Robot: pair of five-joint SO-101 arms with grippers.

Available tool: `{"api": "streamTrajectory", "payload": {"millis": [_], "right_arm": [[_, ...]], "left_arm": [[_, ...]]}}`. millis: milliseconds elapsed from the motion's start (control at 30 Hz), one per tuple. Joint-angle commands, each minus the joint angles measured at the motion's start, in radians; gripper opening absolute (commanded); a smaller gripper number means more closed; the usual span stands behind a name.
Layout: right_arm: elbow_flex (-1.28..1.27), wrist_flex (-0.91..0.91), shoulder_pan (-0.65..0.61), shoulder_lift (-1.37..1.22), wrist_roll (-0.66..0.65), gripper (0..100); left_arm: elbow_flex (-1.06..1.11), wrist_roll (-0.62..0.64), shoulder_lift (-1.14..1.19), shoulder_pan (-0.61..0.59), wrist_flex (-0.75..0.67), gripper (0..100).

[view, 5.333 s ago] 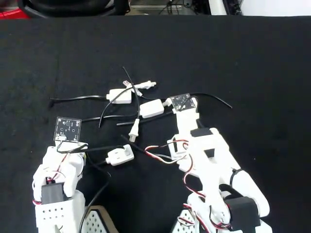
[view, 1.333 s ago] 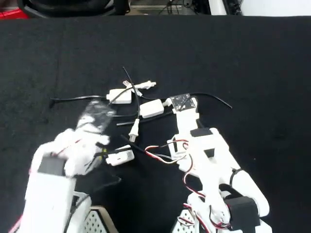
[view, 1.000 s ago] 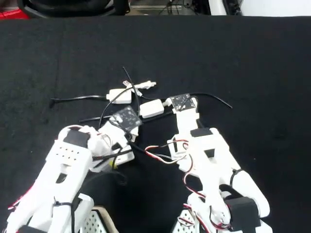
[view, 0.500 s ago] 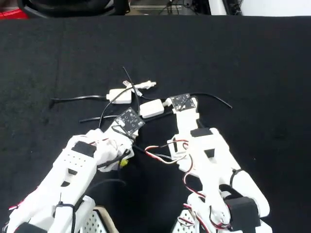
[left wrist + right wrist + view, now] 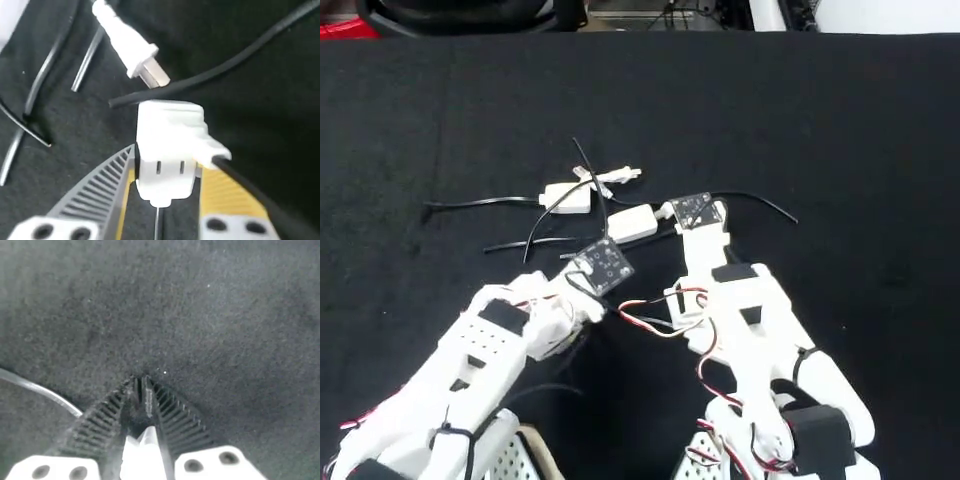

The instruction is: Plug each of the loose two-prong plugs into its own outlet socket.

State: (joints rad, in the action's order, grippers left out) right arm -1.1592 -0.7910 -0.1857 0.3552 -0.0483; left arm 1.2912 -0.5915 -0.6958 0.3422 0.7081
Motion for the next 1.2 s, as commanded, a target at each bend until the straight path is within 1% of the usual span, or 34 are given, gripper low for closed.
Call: {"api": "streamTrajectory", "payload": {"millis": [0, 67, 133, 200, 267, 400, 500, 600, 767, 900, 1000, 1067, 1167], "right_arm": [[-0.065, -0.049, 0.002, -0.016, 0.006, 2.9], [-0.065, -0.049, 0.002, -0.016, 0.005, 2.9], [-0.065, -0.049, 0.002, -0.016, 0.005, 2.9], [-0.065, -0.049, 0.002, -0.016, 0.005, 2.9], [-0.065, -0.049, 0.002, -0.016, 0.005, 2.9], [-0.065, -0.049, 0.002, -0.016, 0.005, 2.9], [-0.065, -0.049, 0.002, -0.016, 0.005, 2.9], [-0.065, -0.049, 0.002, -0.016, 0.005, 2.9], [-0.065, -0.049, 0.002, -0.016, 0.005, 2.9], [-0.065, -0.049, 0.002, -0.016, 0.005, 2.9], [-0.065, -0.049, 0.002, -0.016, 0.005, 2.9], [-0.065, -0.049, 0.002, -0.016, 0.005, 2.9], [-0.065, -0.049, 0.002, -0.016, 0.005, 2.9]], "left_arm": [[0.005, -0.035, -0.002, 0.013, -0.006, 8], [0.002, -0.037, -0.003, 0.013, -0.006, 3], [-0.004, -0.037, -0.005, -0.005, -0.006, 4], [-0.036, -0.037, -0.005, -0.054, -0.006, 3], [-0.084, -0.037, -0.005, -0.136, 0.012, 3], [-0.252, -0.040, -0.005, -0.318, 0.138, 3], [-0.387, -0.041, 0.005, -0.440, 0.206, 3], [-0.486, -0.049, 0.008, -0.535, 0.227, 3], [-0.529, -0.141, 0.009, -0.607, 0.222, 3], [-0.522, -0.135, 0.012, -0.671, 0.110, 3], [-0.545, -0.133, 0.068, -0.736, 0.051, 3], [-0.599, -0.086, 0.140, -0.788, 0.038, 3], [-0.739, 0.054, 0.269, -0.888, 0.052, 3]]}}
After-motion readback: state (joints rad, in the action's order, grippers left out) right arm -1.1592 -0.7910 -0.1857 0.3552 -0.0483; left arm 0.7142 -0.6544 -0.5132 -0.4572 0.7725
